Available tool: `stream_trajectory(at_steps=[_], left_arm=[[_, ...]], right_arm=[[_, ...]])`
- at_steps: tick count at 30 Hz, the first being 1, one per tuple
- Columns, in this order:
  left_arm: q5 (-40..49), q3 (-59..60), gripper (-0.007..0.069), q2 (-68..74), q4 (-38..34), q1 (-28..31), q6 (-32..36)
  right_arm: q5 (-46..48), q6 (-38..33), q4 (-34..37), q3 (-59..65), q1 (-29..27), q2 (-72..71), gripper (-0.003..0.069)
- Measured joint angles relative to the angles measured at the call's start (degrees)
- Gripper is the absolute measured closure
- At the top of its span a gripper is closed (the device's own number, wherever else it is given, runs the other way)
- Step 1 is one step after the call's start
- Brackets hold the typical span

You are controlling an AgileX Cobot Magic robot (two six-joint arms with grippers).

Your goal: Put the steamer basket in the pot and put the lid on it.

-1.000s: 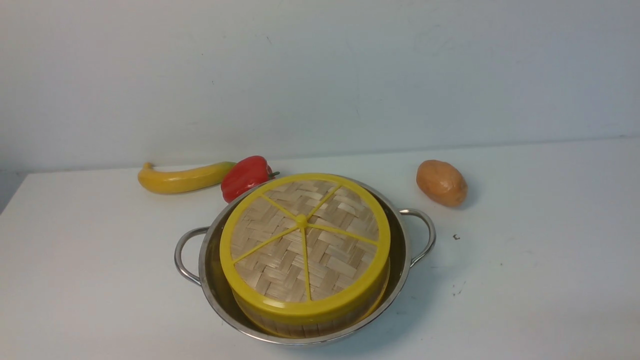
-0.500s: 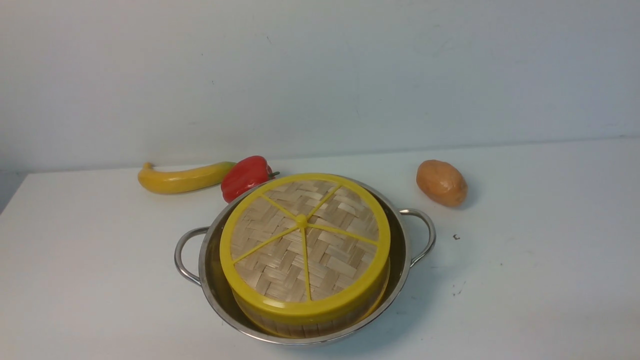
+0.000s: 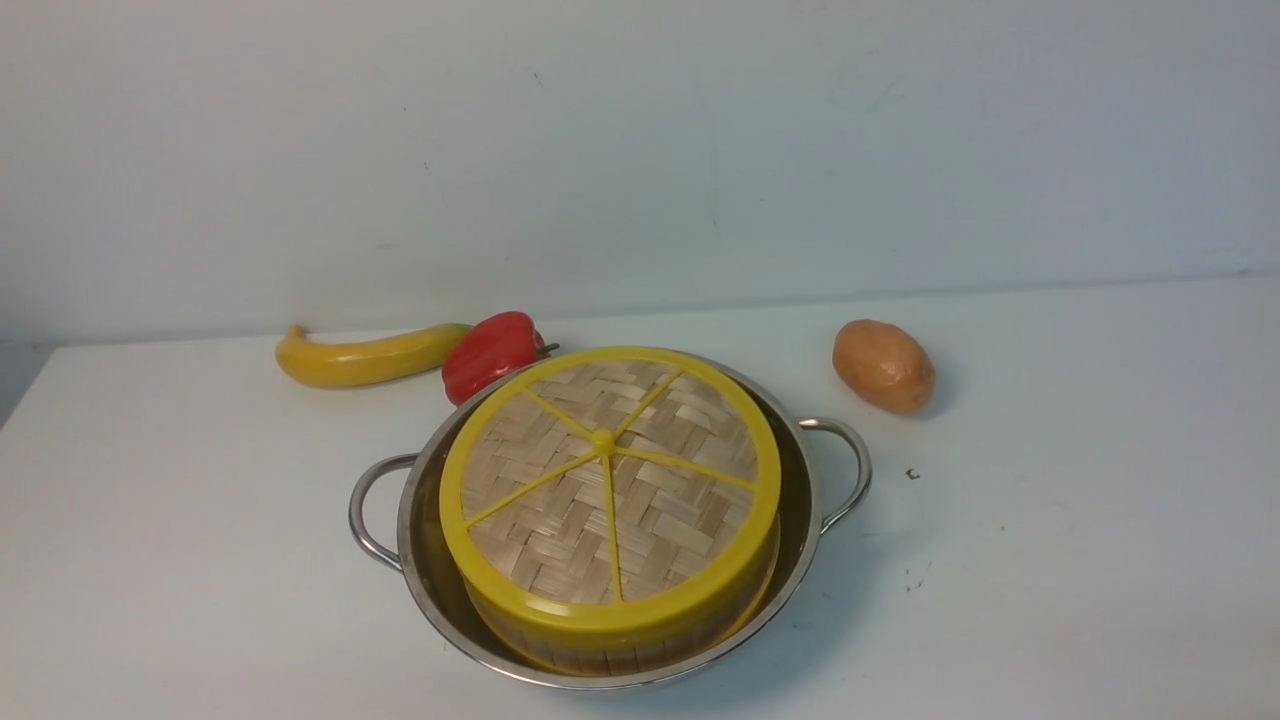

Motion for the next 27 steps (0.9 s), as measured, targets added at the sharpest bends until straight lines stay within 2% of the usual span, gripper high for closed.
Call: stream_trajectory(at_steps=[27], left_arm=[[0.00, 0.00, 0.0498, 0.00, 0.00, 0.00, 0.00]], right_arm=[[0.00, 0.00, 0.00, 0.00, 0.00, 0.00, 0.0477]])
